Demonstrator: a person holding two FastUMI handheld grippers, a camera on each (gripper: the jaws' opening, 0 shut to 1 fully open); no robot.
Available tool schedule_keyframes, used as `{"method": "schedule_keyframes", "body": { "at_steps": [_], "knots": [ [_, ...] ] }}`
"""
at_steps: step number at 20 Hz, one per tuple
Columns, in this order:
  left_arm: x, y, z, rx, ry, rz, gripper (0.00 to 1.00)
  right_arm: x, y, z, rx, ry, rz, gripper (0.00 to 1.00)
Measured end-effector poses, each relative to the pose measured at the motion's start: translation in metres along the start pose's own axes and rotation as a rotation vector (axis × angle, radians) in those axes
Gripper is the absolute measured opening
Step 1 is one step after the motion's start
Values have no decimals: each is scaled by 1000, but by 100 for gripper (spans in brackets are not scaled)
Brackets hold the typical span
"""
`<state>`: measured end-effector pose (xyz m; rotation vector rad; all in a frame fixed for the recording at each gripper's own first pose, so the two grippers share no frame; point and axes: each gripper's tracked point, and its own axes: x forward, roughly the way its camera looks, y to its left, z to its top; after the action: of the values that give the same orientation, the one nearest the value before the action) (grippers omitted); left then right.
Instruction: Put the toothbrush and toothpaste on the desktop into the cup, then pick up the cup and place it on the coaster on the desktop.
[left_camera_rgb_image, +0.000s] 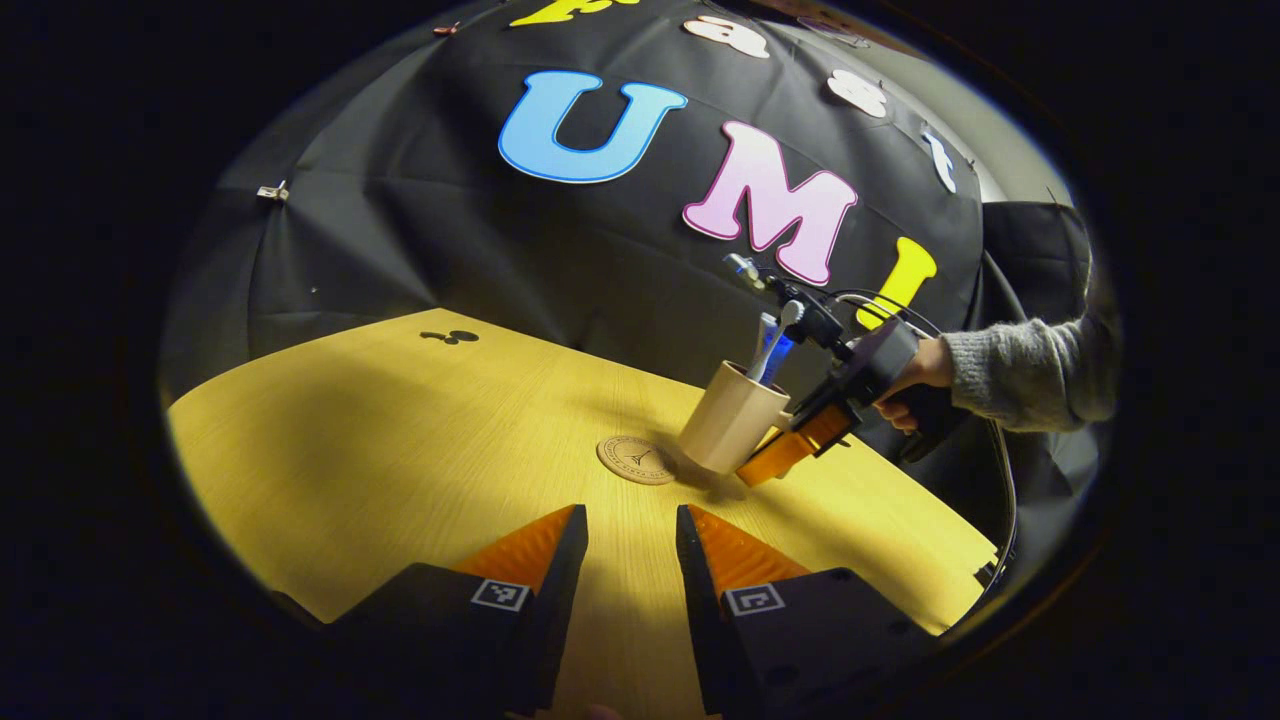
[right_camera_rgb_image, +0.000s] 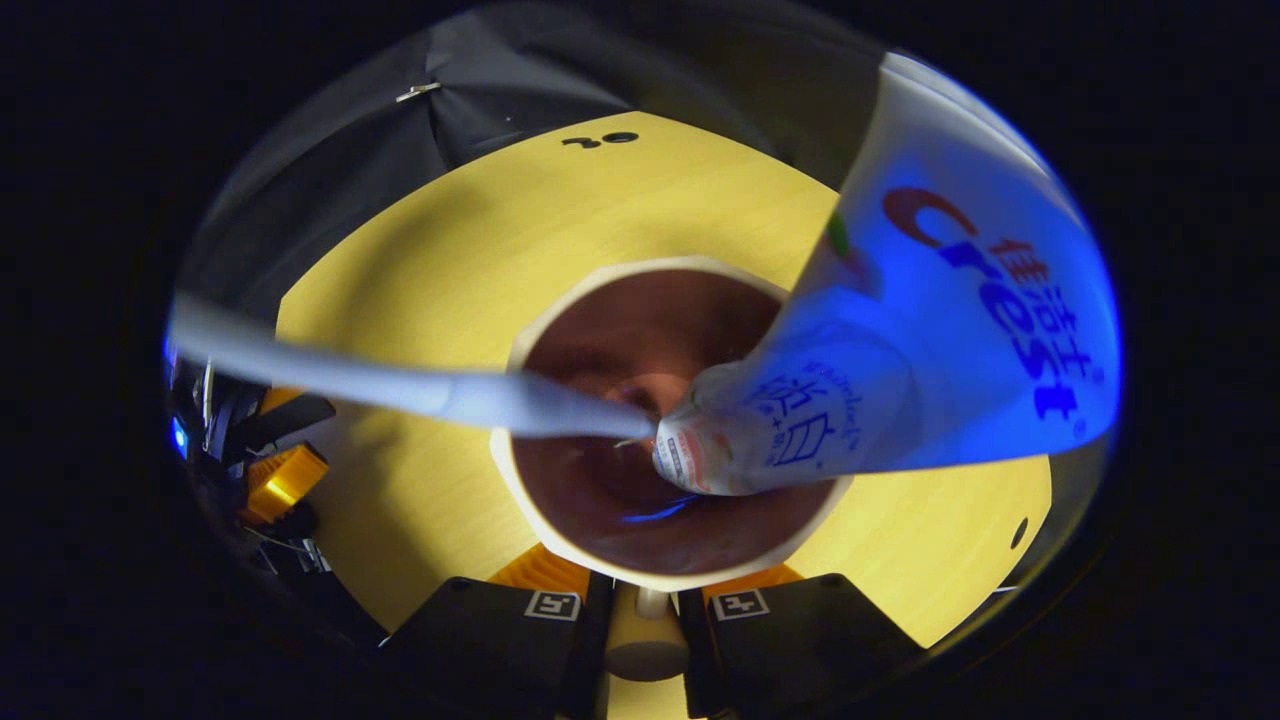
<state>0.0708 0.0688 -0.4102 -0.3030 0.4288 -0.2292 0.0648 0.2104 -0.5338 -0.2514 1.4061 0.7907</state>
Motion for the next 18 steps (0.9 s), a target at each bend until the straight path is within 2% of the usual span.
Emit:
{"method": "schedule_keyframes", "body": {
  "at_steps": [1,5,6,8,9,17,18],
  "knots": [
    [0,2,1,-1,-1,1,57,4,4,5,-5,2,6,33],
    [-2,11,3,-10,-3,10,57,17,14,22,-29,15,23,33],
    [-2,14,2,-12,-3,16,57,21,17,25,-36,20,26,28],
    [-1,21,3,-22,-7,28,57,27,20,30,-49,25,28,28],
    [-1,24,5,-28,-10,33,57,30,20,32,-51,31,32,33],
    [1,39,7,-51,-20,60,57,47,23,39,-74,55,31,33],
    [1,39,7,-50,-18,61,57,46,23,38,-75,56,30,28]
  ]
}}
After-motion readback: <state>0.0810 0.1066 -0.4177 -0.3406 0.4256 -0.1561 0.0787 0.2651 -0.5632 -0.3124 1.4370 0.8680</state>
